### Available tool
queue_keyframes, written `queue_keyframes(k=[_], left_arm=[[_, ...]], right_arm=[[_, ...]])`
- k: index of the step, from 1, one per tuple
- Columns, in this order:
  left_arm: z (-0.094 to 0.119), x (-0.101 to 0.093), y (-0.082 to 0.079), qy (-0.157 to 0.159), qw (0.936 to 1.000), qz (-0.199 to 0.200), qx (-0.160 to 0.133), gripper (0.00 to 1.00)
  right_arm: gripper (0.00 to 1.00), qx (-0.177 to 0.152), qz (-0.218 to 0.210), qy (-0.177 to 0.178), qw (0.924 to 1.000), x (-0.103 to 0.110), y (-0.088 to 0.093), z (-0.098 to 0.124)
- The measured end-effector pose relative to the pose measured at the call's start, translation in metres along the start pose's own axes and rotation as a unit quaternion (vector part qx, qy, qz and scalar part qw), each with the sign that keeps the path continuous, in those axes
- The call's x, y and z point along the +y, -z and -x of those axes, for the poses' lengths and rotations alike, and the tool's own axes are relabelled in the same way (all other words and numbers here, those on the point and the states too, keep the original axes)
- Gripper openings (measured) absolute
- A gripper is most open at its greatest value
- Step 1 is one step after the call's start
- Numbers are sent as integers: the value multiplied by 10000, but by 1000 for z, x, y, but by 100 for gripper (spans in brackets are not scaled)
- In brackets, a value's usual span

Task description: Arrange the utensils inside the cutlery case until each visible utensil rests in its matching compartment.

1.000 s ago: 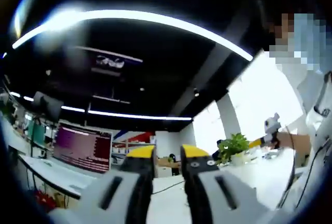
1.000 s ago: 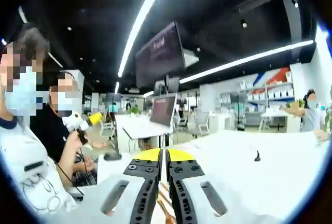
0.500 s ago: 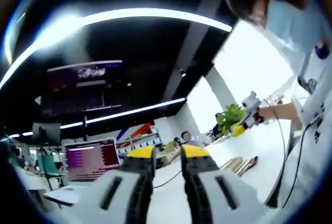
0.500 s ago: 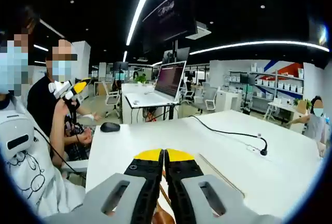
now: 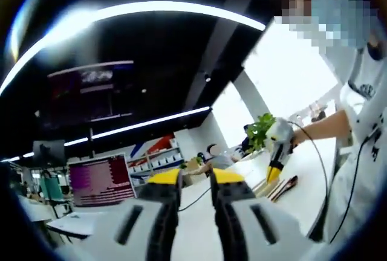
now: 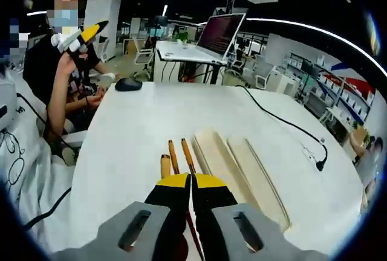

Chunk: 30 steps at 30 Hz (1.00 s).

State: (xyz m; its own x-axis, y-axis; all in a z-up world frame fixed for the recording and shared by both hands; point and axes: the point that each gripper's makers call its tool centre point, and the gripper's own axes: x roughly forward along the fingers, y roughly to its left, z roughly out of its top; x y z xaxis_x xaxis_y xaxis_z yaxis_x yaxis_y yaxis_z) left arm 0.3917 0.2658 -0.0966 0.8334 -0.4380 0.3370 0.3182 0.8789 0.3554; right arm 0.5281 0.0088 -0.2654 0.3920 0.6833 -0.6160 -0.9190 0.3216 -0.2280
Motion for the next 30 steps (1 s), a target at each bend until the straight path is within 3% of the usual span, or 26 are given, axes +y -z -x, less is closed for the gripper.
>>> queue_keyframes(k=[8, 15, 30], left_arm=[[14, 5, 5, -265, 9994, 12, 225, 20], [23, -3, 5, -362, 9983, -106, 448, 20], [45, -13, 8, -638, 9932, -250, 941, 20]], right_arm=[[3, 483, 210, -344, 9980, 0, 11, -19], [5, 932, 558, -392, 9933, -3, 23, -34], [8, 1166, 836, -662, 9874, -10, 30, -50]])
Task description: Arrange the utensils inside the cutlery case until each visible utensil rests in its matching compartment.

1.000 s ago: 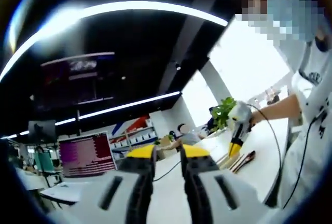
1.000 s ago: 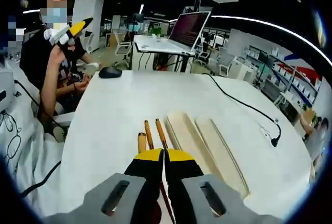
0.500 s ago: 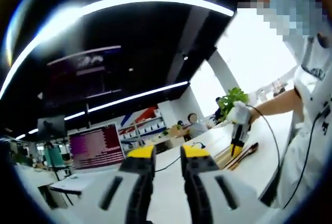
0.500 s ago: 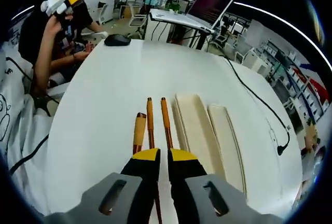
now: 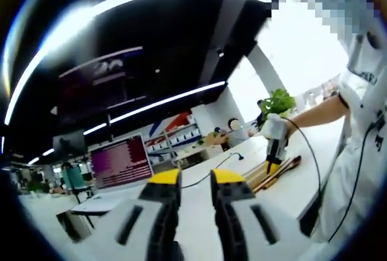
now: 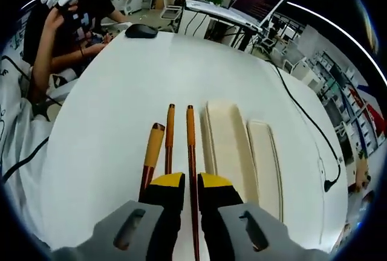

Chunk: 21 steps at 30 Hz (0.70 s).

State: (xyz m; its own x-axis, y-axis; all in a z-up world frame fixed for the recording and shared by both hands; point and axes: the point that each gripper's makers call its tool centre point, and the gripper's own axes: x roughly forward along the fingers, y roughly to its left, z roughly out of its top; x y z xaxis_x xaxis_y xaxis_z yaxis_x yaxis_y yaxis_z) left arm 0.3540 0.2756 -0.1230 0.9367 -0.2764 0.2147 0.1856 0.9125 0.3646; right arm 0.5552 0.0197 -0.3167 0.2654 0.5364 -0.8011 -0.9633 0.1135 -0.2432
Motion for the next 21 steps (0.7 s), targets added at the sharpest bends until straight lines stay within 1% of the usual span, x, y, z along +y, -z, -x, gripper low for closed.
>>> queue_keyframes(k=[4, 5, 6, 12, 16, 18, 20, 21], left_arm=[[1, -1, 2, 3, 10000, -14, 68, 20], [2, -2, 2, 7, 10000, -26, 87, 20], [2, -2, 3, 11, 9999, -38, 100, 20], [0, -3, 4, 68, 9999, -19, 93, 20], [-2, -7, 6, 128, 9998, -19, 137, 20], [-3, -9, 1, 181, 9998, 49, 10, 20], [-4, -15, -4, 316, 9993, 133, -123, 20], [-5, -17, -4, 354, 9992, 148, -140, 20]], right_arm=[[8, 19, -29, -119, 9999, 0, 1, -5], [8, -102, -117, -189, 9997, 1, -2, -5], [8, -123, -190, -268, 9994, 2, -3, -4], [9, -77, -178, -226, 9996, -2, -3, -4], [10, -20, -213, -296, 9993, 0, -2, -8], [9, 27, -205, -344, 9992, 0, -1, -9], [9, 24, -304, -405, 9987, 1, -1, -11], [9, 6, -371, -441, 9983, 2, -2, -11]])
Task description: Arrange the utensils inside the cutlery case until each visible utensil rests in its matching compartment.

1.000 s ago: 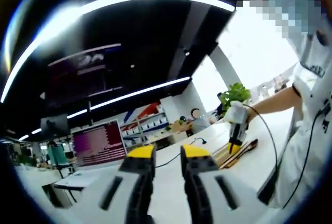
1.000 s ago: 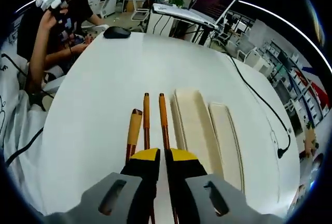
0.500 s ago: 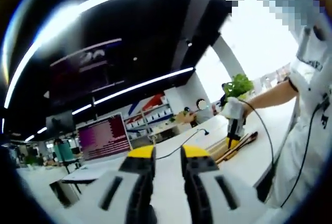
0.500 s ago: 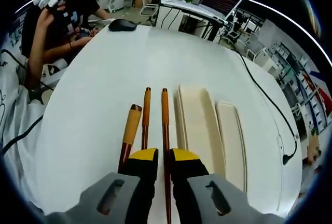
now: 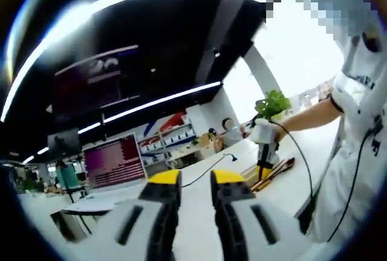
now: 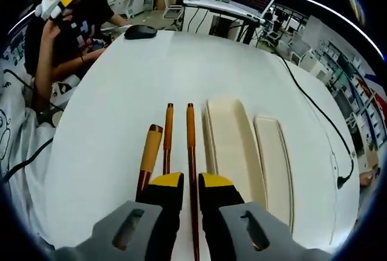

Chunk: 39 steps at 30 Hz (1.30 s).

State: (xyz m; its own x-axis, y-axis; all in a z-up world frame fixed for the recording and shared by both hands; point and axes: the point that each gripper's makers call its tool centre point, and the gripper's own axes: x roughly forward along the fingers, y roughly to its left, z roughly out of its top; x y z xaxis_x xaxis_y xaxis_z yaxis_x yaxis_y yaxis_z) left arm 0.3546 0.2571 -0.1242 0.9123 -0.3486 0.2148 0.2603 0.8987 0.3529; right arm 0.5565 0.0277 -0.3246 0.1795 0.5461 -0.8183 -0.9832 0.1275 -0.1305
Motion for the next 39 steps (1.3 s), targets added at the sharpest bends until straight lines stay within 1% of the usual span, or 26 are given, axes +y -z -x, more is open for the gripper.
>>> queue_keyframes(k=[2, 8, 13, 19, 27, 34, 37, 39], left_arm=[[-3, -3, 0, 43, 10000, 13, -12, 20], [-8, -9, 4, 143, 9999, 7, 76, 20], [-9, -11, 4, 184, 9998, 4, 72, 20], [-12, -15, 7, 233, 9997, 21, 117, 20], [-13, -15, 11, 251, 9995, 2, 190, 20], [-15, -16, 15, 271, 9994, 13, 236, 20], [-15, -15, 16, 255, 9993, -12, 277, 20], [-15, -15, 17, 247, 9993, -18, 292, 20]], right_arm=[[9, 2, -20, -5, 10000, 1, 0, 0], [9, -19, -90, -50, 9999, 2, 1, 1], [4, -82, -203, -152, 9996, 5, 1, 0], [4, -96, -291, -152, 9994, 6, 2, 0], [3, 17, -325, -185, 9993, 11, 2, 2], [3, -58, -197, -35, 9998, 11, -9, 16], [3, -144, -99, 63, 9998, 10, -16, 26], [3, -272, -58, 140, 9995, 7, -23, 33]])
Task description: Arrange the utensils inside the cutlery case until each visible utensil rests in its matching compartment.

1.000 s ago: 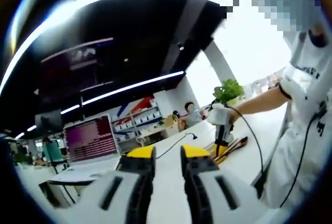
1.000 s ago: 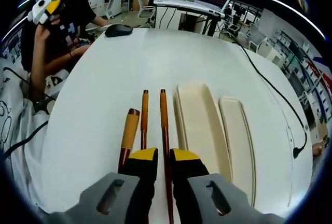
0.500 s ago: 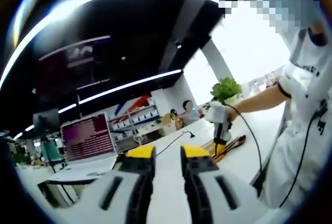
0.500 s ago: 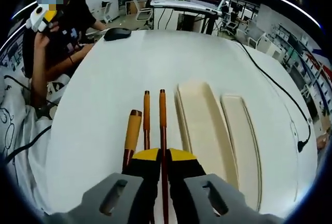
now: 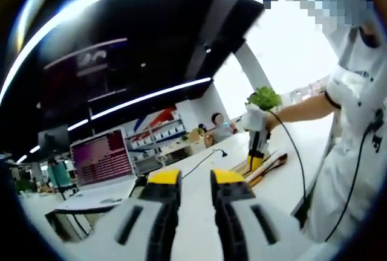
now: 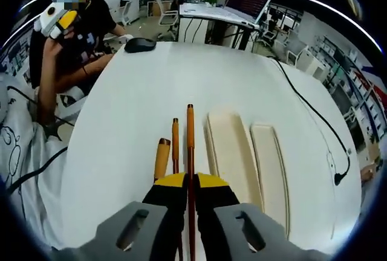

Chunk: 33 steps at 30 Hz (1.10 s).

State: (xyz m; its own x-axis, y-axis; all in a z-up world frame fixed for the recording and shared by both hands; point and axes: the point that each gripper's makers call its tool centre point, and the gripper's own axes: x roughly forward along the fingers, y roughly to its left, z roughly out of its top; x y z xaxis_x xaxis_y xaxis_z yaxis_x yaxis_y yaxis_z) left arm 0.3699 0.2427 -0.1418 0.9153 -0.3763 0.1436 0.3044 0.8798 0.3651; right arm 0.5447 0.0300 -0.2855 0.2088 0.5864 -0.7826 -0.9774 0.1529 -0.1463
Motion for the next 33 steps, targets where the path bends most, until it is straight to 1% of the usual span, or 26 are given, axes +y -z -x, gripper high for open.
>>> queue_keyframes(k=[1, 2, 4, 5, 6, 9, 15, 23, 25, 27, 31, 33], left_arm=[[0, 0, 0, 0, 10000, 4, -2, 20], [0, 0, 0, 2, 10000, 6, -6, 20], [0, 0, -1, 8, 10000, 11, -22, 20], [0, 0, -1, 9, 10000, 13, -28, 20], [0, 0, -1, 8, 10000, 16, -34, 20], [0, 0, -1, 16, 10000, 19, -37, 20], [2, 1, -4, -1, 10000, 7, -67, 20], [3, 3, -4, -38, 9999, 40, -101, 20], [2, 3, -4, -31, 9999, 39, -100, 20], [2, 3, -4, -16, 9999, 37, -99, 20], [1, 3, -4, -8, 9999, 32, -96, 20], [1, 3, -4, -12, 9999, 40, -94, 20]], right_arm=[[3, -26, 11, 15, 10000, -1, -3, 4], [3, -156, 33, 132, 9998, -6, -9, 8], [2, -228, 72, 226, 9995, -11, -15, 18], [2, -314, 86, 310, 9990, -14, -19, 21], [2, -296, 91, 303, 9991, -15, -20, 24], [2, -301, 189, 441, 9984, -21, -23, 28], [2, -380, 287, 547, 9974, -28, -28, 30], [2, -540, 421, 617, 9957, -38, -32, 22], [2, -607, 479, 653, 9949, -45, -33, 20], [2, -603, 467, 634, 9951, -49, -32, 18], [2, -674, 538, 715, 9937, -53, -27, 14], [2, -679, 515, 676, 9941, -56, -26, 12]])
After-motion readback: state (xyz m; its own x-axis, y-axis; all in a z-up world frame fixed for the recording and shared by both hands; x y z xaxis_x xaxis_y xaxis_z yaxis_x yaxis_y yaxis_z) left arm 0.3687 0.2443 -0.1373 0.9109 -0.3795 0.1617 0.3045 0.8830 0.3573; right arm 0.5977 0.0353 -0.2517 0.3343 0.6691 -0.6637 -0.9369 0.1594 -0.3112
